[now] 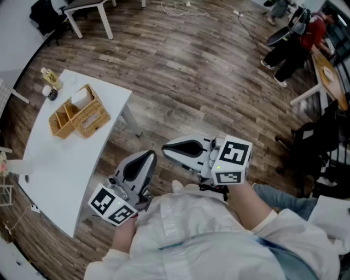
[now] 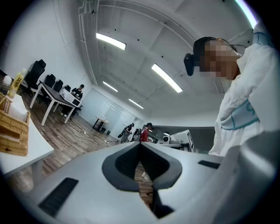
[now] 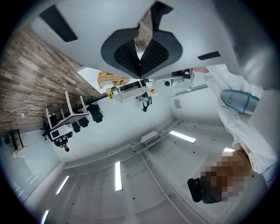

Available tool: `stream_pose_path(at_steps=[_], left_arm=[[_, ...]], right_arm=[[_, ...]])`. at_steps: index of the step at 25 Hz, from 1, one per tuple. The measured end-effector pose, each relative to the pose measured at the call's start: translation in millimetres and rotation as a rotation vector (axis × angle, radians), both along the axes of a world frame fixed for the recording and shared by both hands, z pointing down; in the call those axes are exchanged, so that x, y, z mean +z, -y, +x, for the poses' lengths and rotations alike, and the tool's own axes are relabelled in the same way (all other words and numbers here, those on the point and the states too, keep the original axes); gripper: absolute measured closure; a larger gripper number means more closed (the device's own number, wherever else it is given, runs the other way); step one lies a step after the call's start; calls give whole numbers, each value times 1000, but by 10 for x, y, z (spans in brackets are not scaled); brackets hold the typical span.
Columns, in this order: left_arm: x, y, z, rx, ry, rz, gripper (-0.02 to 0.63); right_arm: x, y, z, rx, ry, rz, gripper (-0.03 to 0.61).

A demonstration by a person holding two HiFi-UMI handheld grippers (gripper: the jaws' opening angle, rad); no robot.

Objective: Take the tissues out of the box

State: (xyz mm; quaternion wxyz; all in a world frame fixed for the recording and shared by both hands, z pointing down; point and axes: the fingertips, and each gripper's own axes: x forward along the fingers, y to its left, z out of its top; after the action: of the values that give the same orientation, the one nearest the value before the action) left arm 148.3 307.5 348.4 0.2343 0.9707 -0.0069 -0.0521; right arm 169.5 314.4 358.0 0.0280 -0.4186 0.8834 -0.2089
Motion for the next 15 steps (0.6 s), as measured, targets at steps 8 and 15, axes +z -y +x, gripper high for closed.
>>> stream_pose_path(at_steps=[8,15], left_arm=[[-13,-100,-6,5,0,2,612],[-21,-95,-49,-4,-5,2,612]], right_arm=[[-15,-71,-13,-2,11,2,546],[-8,-62,-57,-15,9,-2,546]])
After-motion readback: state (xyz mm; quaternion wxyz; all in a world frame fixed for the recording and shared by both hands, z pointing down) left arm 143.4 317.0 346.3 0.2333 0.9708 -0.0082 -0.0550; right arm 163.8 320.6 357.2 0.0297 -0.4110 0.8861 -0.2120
